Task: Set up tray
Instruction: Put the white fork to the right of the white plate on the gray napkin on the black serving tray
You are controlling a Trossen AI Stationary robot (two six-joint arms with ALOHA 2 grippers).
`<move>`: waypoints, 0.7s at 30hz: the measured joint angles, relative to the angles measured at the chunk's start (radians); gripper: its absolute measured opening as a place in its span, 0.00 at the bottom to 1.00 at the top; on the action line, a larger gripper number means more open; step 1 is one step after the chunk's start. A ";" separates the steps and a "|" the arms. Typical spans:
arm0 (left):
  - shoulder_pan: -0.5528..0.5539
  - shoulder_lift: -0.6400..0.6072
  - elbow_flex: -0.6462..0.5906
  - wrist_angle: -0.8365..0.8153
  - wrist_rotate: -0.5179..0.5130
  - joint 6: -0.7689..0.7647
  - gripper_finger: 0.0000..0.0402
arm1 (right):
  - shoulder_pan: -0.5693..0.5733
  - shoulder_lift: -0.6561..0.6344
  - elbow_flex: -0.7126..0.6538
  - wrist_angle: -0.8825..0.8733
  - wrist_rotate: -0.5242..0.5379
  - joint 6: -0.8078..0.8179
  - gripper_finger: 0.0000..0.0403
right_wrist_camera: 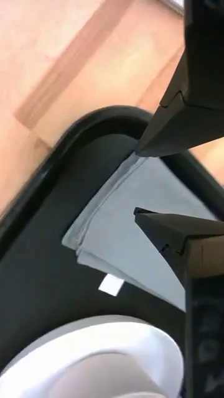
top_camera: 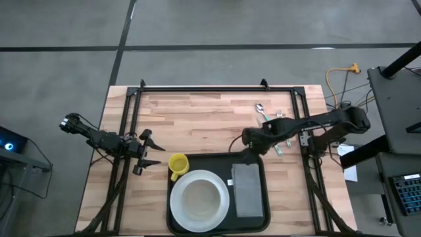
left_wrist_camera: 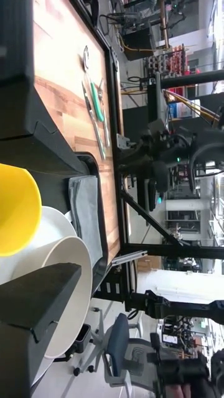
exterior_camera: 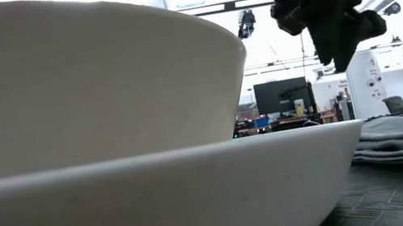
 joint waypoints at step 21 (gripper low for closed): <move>0.000 0.000 0.000 0.000 0.000 0.000 0.56 | -0.433 -0.415 -0.263 -0.075 0.046 -0.006 0.35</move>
